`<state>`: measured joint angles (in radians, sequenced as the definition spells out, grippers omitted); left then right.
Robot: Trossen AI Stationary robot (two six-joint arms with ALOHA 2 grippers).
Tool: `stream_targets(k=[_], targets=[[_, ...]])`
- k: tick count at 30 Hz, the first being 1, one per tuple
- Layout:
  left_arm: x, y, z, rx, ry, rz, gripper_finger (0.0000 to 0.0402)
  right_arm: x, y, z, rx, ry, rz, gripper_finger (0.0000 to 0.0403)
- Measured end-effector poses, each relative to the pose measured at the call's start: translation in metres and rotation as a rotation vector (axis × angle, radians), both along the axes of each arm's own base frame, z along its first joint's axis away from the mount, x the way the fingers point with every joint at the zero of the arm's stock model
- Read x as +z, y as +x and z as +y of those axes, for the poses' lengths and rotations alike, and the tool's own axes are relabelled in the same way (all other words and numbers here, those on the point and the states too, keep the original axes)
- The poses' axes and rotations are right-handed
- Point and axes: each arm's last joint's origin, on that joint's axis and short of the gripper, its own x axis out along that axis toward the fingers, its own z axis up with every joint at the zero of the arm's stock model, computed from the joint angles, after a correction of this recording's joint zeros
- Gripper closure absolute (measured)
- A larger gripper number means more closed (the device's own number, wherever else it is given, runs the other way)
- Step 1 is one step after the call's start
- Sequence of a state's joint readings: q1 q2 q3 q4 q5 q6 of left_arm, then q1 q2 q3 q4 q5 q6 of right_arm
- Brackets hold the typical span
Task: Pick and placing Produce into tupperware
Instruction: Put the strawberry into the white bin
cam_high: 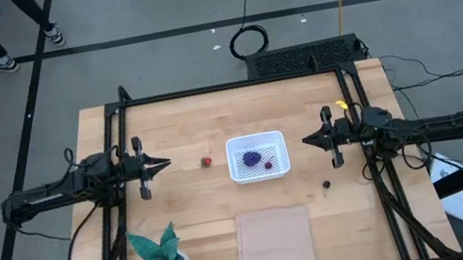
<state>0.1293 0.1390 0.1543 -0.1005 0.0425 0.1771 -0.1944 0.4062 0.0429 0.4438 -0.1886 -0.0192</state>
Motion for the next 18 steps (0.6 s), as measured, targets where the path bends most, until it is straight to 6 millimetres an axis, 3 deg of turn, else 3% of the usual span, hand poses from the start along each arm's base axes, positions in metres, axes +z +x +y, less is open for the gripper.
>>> stream_targets(k=[18], targets=[[0.0, 0.0, 0.0, -0.001, 0.002, 0.005, 0.0369, 0.014, -0.013, 0.005, 0.088, 0.015, -0.14, 0.0403]])
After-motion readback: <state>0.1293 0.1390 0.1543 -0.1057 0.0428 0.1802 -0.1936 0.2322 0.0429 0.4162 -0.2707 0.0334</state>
